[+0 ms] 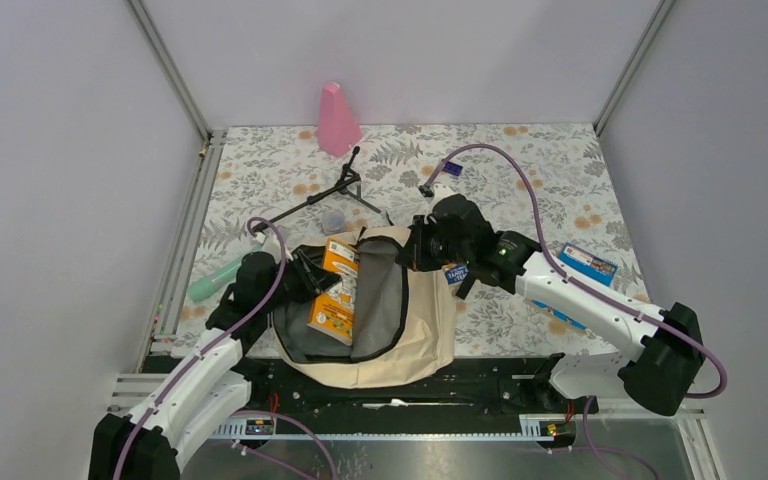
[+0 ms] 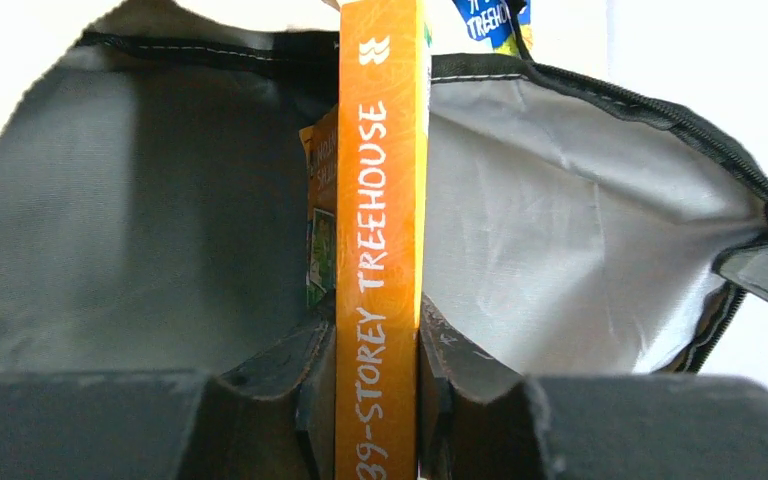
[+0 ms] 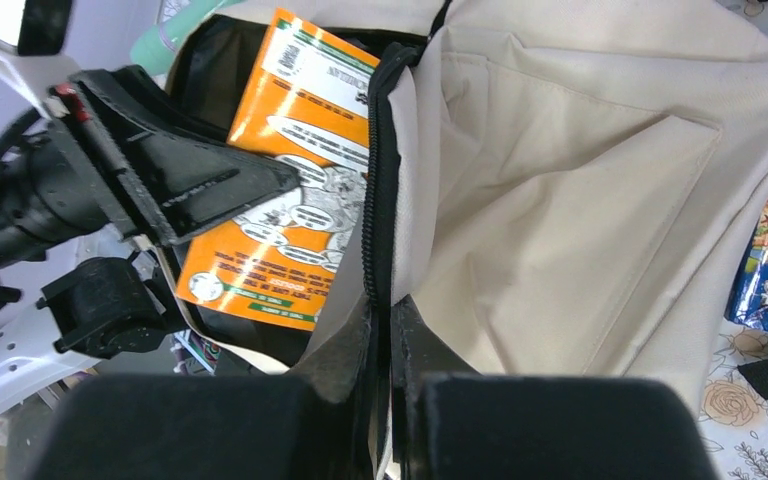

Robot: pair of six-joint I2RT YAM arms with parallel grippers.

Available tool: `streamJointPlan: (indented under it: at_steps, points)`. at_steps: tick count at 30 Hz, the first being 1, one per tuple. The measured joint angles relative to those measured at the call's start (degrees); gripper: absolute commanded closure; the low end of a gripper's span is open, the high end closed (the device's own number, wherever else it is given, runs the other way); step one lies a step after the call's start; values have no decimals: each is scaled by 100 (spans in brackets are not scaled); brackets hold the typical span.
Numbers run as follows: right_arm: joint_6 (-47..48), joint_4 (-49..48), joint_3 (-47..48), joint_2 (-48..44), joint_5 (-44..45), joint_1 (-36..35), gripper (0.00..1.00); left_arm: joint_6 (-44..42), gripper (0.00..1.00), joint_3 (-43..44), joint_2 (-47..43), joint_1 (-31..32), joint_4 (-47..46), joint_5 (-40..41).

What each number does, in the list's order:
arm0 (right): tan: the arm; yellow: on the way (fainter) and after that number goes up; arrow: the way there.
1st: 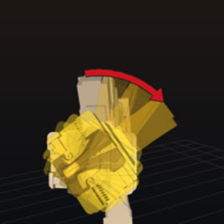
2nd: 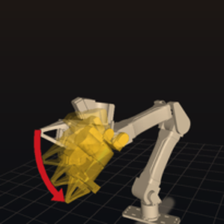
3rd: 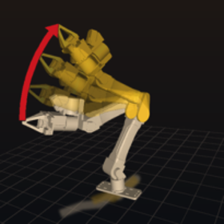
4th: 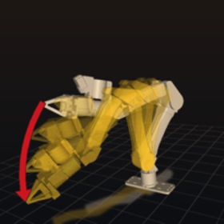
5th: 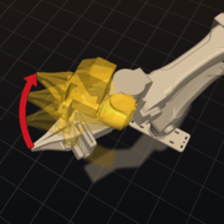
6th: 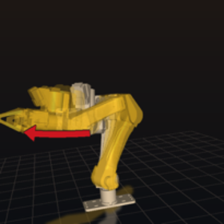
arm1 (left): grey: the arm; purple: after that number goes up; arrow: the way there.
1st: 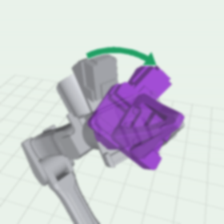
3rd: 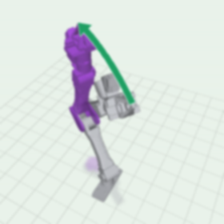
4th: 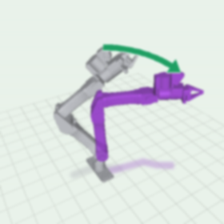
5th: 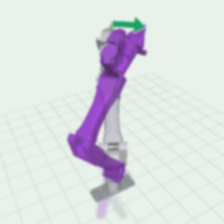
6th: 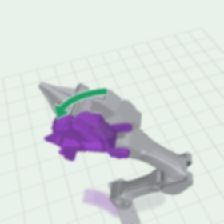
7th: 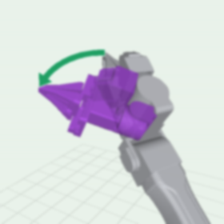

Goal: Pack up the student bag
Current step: Place the book in the student bag.

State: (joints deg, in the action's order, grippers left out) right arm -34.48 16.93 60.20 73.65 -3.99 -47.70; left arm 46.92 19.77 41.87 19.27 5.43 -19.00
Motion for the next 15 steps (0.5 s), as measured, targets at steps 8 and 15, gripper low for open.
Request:
streamJointPlan:
  at_steps: [8, 15]
  points:
    - [0, 37, 201, 2, -4, -2, 100, -146, 100, -291, 208, -4, -227, 271]
    - [-2, 44, 201, 37, -7, -2, 100, -605, 78, -210, 457, -2, 68, 702]
